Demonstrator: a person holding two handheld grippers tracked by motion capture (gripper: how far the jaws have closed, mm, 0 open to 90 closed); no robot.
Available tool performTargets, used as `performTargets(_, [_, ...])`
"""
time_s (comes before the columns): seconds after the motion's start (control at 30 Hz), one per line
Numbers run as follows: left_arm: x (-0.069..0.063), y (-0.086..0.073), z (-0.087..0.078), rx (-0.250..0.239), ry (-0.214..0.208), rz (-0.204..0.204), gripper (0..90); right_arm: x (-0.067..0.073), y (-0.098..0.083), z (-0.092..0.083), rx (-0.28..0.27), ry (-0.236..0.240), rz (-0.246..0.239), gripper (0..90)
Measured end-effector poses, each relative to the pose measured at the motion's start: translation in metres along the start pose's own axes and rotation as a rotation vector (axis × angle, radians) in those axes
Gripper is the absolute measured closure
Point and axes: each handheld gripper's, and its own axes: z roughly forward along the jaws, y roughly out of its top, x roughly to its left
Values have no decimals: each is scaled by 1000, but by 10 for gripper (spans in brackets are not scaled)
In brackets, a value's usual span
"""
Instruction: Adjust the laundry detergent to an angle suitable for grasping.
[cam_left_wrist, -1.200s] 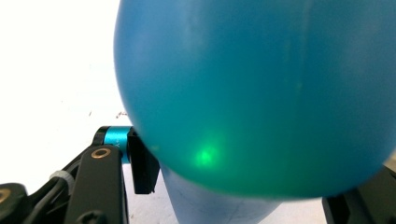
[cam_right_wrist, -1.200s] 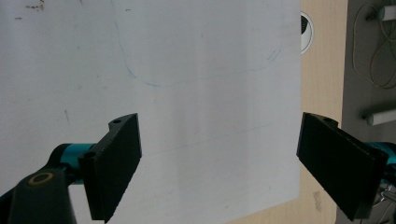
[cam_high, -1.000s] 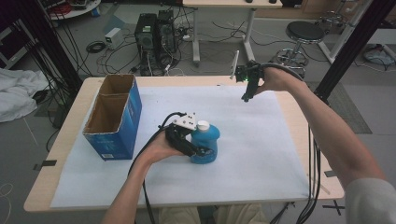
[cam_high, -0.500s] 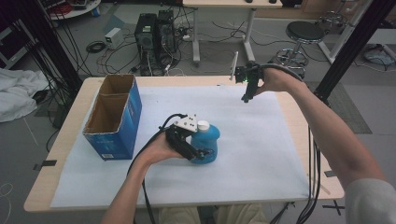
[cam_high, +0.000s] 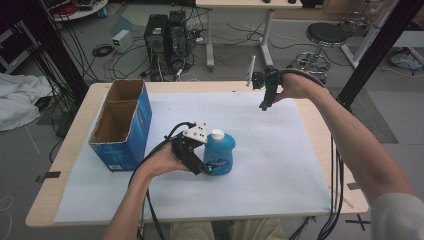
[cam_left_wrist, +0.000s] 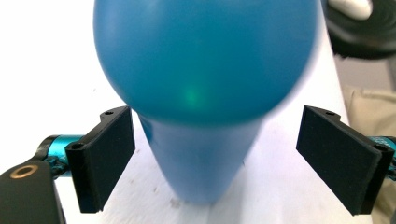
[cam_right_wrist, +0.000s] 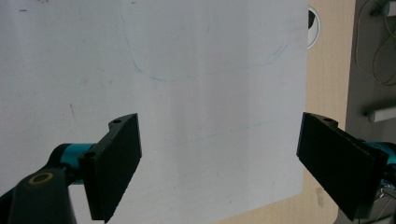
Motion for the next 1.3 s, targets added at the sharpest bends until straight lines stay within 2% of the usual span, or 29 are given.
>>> performTargets(0.03, [0, 0, 0, 0, 0, 0, 116, 0, 0, 0, 0, 0, 0, 131])
performTargets(0.07, [-2, 4, -8, 34, 13, 19, 116, 0, 0, 0, -1, -1, 2, 132])
performTargets(0.13, [-3, 8, -16, 66, 34, 37, 116, 1, -1, -1, 0, 0, 1, 132])
performTargets(0.17, [-4, 12, -25, 104, 50, 58, 116, 1, -1, -1, -1, -2, 3, 131])
performTargets(0.23, [-4, 17, -35, 139, 65, 65, 116, 2, -1, -2, -2, -2, 4, 131])
performTargets(0.47, [-8, 32, -66, 257, 71, 95, 117, 3, 1, -2, -2, -5, -5, 132])
performTargets(0.5, [-9, 33, -69, 268, 77, 76, 116, 3, 1, -3, -2, -5, -3, 131])
performTargets(0.6, [-11, 37, -80, 324, 96, 74, 116, 4, 1, -3, -1, -7, -5, 132])
performTargets(0.63, [-12, 39, -83, 345, 97, 83, 116, 4, 1, -3, -3, -8, -3, 131])
performTargets(0.7, [-13, 40, -87, 356, 93, 85, 116, 4, 1, -3, -1, -8, -4, 132])
performTargets(0.73, [-15, 44, -94, 388, 86, 94, 116, 5, 1, -3, 1, -7, -5, 132])
performTargets(0.77, [-16, 46, -97, 397, 89, 97, 116, 5, 1, -3, 1, -7, -4, 132])
performTargets(0.9, [-19, 55, -111, 452, 62, 106, 116, 6, 2, -4, -2, -8, -4, 132])
performTargets(1.0, [-21, 61, -123, 476, 55, 101, 116, 7, 2, -4, -1, -10, -4, 132])
performTargets(1.03, [-21, 63, -126, 489, 52, 116, 116, 8, 2, -4, -1, -9, -5, 132])
performTargets(1.1, [-22, 67, -133, 506, 59, 111, 116, 8, 2, -4, -1, -11, -6, 131])
performTargets(1.13, [-21, 70, -136, 518, 68, 124, 116, 8, 2, -5, -2, -16, -12, 131])
performTargets(1.3, [-23, 81, -149, 565, 70, 118, 116, 9, 1, -6, -5, -20, -5, 132])
